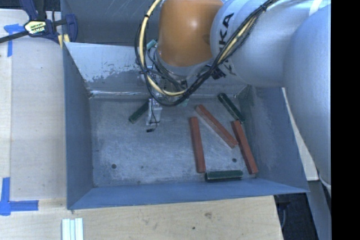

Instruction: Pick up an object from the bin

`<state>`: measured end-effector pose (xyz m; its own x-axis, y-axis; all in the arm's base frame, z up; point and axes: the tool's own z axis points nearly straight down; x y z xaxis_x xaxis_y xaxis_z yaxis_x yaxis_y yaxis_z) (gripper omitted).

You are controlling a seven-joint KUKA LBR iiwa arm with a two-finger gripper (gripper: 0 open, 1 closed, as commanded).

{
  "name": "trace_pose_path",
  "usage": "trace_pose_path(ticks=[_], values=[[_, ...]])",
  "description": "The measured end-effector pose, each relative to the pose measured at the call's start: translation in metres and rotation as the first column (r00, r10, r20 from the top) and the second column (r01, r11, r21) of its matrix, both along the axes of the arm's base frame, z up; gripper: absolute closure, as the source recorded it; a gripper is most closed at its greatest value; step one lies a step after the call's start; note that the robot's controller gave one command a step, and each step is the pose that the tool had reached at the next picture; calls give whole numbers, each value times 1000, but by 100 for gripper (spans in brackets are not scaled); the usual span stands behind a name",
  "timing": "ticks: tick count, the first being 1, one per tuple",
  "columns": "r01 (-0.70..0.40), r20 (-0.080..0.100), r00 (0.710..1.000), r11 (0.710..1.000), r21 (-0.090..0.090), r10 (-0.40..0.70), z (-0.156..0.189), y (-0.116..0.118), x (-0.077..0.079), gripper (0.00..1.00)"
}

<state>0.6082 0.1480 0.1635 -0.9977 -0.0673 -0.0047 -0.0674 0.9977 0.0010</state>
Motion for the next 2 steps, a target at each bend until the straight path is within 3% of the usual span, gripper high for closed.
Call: trace_pose_path(ticks=[1, 2], values=[[-181, -2, 983, 983, -1, 181, -36, -14, 19, 0], [-114, -5, 993, 994, -1, 114, -46, -15, 19, 0]])
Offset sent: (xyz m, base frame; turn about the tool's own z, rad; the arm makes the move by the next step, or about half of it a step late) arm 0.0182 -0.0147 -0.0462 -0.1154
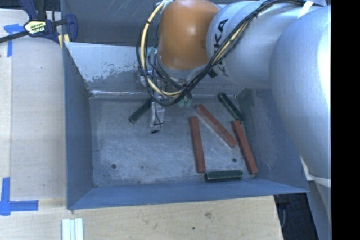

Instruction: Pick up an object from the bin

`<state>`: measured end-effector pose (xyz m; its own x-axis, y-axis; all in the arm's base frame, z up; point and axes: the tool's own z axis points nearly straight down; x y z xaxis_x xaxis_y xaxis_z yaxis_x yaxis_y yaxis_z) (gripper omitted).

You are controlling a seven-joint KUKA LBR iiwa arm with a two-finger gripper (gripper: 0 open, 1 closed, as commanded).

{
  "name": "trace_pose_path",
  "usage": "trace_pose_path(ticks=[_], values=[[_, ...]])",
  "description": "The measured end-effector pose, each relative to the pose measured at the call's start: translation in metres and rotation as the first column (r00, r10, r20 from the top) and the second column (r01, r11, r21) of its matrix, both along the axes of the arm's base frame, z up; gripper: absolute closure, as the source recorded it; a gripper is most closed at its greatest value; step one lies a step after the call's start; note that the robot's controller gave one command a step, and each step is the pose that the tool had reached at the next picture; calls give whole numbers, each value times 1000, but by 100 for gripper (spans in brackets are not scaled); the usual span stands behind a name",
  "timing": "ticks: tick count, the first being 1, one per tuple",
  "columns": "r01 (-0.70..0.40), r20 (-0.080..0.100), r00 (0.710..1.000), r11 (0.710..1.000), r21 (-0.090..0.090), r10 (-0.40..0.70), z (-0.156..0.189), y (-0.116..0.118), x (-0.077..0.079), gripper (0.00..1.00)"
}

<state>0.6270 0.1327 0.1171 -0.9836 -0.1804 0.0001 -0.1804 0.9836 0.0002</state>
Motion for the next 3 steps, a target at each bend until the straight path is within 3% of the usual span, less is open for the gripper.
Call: trace_pose_path(ticks=[1, 2, 3], values=[[17, 2, 1000, 1000, 1, -17, -48, -4, 0, 0], [-96, 7, 995, 995, 1, 96, -44, -2, 1, 100], [-96, 7, 995, 995, 1, 96, -44, -2, 1, 100]])
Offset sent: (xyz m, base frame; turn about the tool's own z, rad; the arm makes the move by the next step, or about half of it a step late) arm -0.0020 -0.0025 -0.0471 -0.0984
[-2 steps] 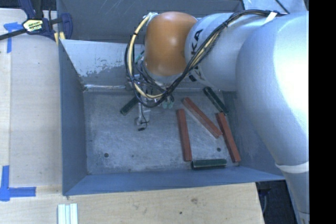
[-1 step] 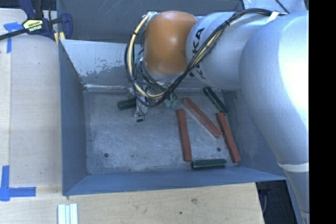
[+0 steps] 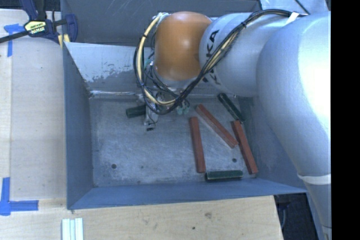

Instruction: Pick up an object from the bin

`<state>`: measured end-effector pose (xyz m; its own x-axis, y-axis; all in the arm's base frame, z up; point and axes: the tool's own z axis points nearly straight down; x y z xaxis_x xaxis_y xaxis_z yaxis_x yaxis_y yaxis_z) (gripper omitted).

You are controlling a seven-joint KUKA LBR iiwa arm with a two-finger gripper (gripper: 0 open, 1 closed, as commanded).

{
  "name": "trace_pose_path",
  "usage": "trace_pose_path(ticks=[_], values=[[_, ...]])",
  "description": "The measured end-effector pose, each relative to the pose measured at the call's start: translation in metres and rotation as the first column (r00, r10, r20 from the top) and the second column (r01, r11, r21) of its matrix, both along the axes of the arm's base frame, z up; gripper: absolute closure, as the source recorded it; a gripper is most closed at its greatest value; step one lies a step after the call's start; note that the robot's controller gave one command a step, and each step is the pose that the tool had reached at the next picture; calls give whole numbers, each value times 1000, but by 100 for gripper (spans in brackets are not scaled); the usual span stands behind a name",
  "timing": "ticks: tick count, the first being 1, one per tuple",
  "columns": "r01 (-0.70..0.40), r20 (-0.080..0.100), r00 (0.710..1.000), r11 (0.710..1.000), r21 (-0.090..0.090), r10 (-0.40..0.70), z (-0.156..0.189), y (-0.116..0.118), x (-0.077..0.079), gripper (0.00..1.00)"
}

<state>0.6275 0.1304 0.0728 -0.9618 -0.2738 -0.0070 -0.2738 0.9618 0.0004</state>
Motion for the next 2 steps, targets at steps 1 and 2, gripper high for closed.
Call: trace_pose_path(ticks=[1, 2], values=[[0, 0, 1000, 1000, 0, 0, 0, 0, 0, 100], [1, -5, 1000, 1000, -1, -1, 4, -1, -1, 100]])
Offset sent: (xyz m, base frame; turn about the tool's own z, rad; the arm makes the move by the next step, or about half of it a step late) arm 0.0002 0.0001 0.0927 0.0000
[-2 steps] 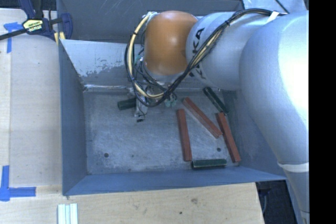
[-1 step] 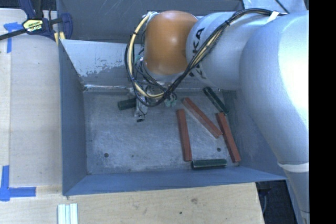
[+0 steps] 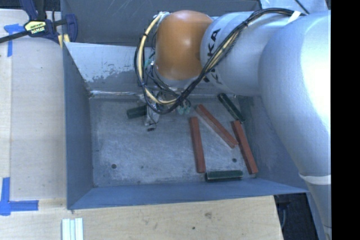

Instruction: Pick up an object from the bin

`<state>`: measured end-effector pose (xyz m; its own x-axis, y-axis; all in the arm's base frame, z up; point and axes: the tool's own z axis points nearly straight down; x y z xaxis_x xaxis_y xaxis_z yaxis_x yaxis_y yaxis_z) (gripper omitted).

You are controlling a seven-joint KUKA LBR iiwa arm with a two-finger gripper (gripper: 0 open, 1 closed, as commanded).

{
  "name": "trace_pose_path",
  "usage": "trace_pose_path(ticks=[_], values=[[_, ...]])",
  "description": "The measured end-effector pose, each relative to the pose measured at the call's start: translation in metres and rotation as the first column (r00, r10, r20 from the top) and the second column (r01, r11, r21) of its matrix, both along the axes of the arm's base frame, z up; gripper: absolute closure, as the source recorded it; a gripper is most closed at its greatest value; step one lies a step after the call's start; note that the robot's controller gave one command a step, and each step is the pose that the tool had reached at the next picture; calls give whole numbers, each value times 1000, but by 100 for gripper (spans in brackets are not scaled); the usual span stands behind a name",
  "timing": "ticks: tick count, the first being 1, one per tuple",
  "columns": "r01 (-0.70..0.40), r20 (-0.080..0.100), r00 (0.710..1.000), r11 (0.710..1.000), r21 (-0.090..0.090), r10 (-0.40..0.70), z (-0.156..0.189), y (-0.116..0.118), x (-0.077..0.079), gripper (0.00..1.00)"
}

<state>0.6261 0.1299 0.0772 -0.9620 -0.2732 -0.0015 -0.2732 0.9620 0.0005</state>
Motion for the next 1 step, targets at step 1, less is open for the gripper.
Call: trace_pose_path(ticks=[1], values=[[0, -8, 1000, 1000, -2, 0, 20, 0, -2, 100]])
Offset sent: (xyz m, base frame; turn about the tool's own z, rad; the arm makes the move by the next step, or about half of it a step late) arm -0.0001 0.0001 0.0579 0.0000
